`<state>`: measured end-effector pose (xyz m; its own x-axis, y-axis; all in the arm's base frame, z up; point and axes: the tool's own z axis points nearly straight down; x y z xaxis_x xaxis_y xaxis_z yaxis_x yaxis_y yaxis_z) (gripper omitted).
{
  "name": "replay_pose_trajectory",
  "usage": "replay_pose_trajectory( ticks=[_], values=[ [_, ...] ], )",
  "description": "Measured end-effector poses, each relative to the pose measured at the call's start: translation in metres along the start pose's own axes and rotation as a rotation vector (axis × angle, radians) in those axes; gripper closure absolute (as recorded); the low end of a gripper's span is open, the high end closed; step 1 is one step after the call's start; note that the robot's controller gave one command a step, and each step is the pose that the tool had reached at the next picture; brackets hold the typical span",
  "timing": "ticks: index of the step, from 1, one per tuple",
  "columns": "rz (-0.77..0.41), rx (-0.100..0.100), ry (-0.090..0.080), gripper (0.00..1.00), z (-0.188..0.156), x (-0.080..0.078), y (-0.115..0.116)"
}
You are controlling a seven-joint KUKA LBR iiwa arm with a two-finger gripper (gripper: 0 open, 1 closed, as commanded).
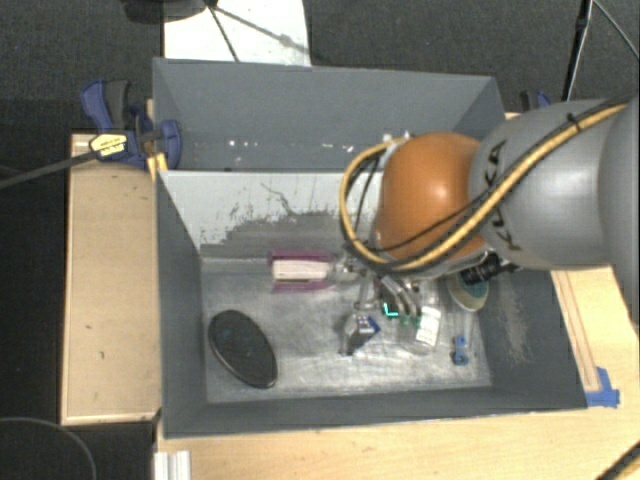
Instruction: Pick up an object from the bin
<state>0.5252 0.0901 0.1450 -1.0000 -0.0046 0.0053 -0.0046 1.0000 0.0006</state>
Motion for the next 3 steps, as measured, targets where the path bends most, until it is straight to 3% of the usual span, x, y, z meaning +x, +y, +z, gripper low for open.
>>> replay_pose_trajectory(
  ticks=[1, 2, 3],
  values=[
    [0.105, -0.006, -0.004, 0.0, 0.058, -0.048, -0.062],
    [0.11, -0.007, 0.011, 1.0, 0.059, -0.046, -0.063],
    [0.139, -0.002, -0.017, 1.0, -0.058, -0.06, -0.065]
  ],
)
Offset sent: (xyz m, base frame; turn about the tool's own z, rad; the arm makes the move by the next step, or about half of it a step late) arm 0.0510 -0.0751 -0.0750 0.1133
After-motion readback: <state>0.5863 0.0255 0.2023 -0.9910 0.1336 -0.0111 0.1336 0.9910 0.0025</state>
